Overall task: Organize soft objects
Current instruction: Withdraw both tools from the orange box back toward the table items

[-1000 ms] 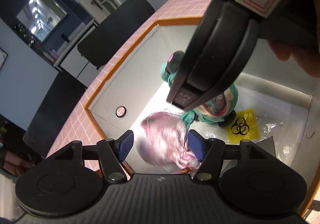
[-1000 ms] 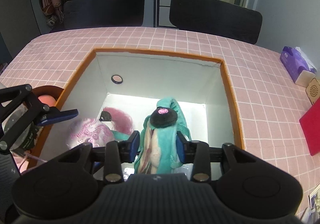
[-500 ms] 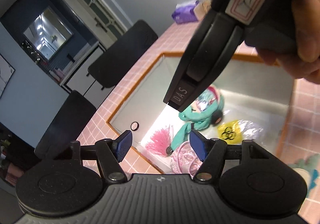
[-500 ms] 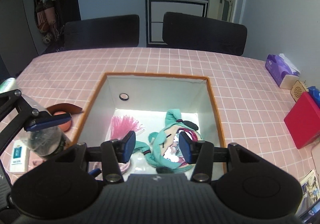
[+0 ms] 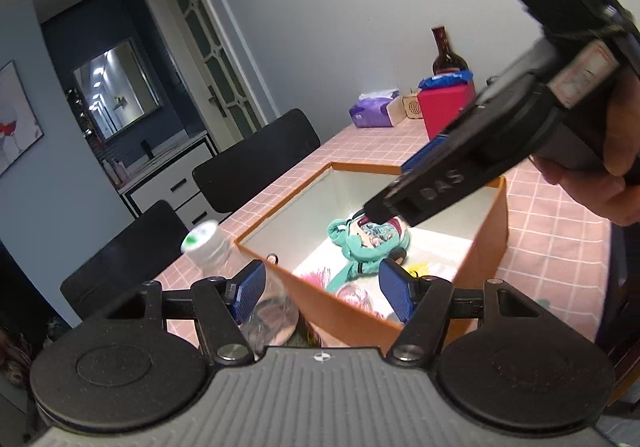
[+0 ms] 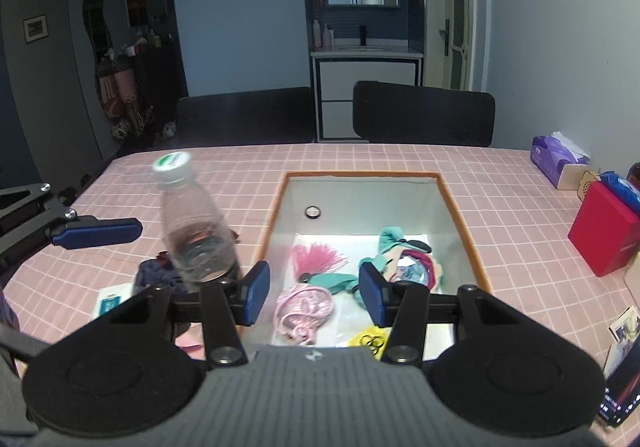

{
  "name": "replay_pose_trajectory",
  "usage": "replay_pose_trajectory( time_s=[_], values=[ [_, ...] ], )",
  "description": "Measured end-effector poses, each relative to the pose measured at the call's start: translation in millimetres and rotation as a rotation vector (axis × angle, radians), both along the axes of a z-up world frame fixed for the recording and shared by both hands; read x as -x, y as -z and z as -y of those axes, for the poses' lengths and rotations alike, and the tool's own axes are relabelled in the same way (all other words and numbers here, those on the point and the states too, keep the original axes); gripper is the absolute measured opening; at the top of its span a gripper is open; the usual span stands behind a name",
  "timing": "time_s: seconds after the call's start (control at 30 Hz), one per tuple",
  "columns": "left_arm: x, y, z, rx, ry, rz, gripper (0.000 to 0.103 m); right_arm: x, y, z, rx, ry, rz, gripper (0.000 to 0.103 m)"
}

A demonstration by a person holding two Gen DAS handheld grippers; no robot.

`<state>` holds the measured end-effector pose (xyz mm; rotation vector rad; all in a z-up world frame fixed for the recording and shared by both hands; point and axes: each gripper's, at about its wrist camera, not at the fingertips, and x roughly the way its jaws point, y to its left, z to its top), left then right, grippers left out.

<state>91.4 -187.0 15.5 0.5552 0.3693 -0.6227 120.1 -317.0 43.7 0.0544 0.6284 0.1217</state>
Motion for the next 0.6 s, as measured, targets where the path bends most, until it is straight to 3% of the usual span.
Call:
replay_pose_trajectory(
  time_s=[0.27,0.6],
  values=[
    [27.2,4.4,-46.2,0.083,-0.039,-0.043,0.076,52.2,17.6,-29.0,0.018,-0.011,0.024,0.050],
    [48.6,28.6,-100.9,0.200,-0.098,-0.129,0.076,95.5,68.4,-41.4,-0.002,0.072,-0.005,0.054]
  ],
)
